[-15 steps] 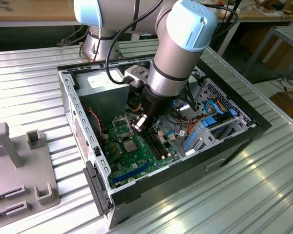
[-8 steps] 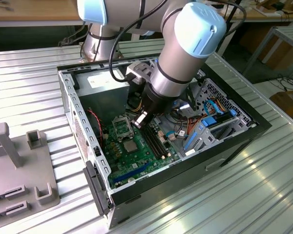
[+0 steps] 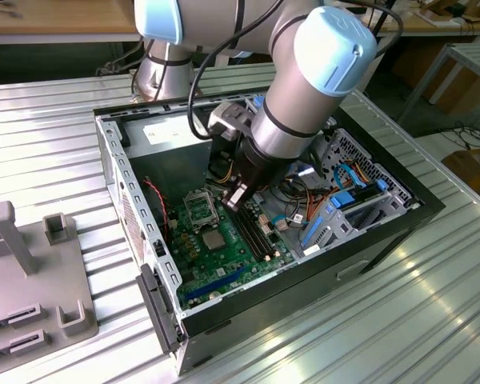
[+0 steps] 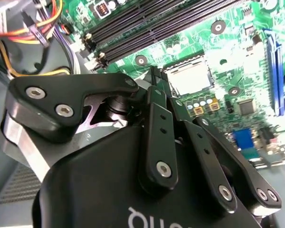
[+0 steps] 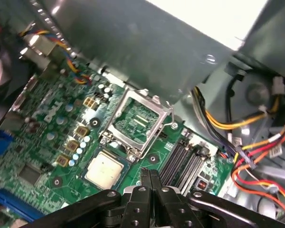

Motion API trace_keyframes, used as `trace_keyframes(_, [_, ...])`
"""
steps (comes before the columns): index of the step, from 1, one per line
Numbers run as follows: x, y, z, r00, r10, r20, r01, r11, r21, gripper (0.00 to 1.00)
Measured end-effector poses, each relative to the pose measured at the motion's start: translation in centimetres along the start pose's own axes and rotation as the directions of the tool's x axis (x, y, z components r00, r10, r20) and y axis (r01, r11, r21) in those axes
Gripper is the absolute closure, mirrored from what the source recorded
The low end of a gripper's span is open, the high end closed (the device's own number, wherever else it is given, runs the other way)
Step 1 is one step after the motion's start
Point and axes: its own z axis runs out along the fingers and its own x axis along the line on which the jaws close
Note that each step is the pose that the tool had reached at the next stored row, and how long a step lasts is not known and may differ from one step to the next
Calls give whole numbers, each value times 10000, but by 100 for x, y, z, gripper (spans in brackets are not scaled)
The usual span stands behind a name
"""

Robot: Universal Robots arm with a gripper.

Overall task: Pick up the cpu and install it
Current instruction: 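Close the cpu cover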

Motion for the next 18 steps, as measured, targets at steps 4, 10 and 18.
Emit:
trace_keyframes(4, [-34,16,11,9997,-259,-36,259,9997,-7,89])
trace_keyframes(10, [-153,125,37,9995,-317,-46,317,9995,-8,89])
trace_keyframes(18, [-224,148,107,9981,-616,6,616,9980,-138,89])
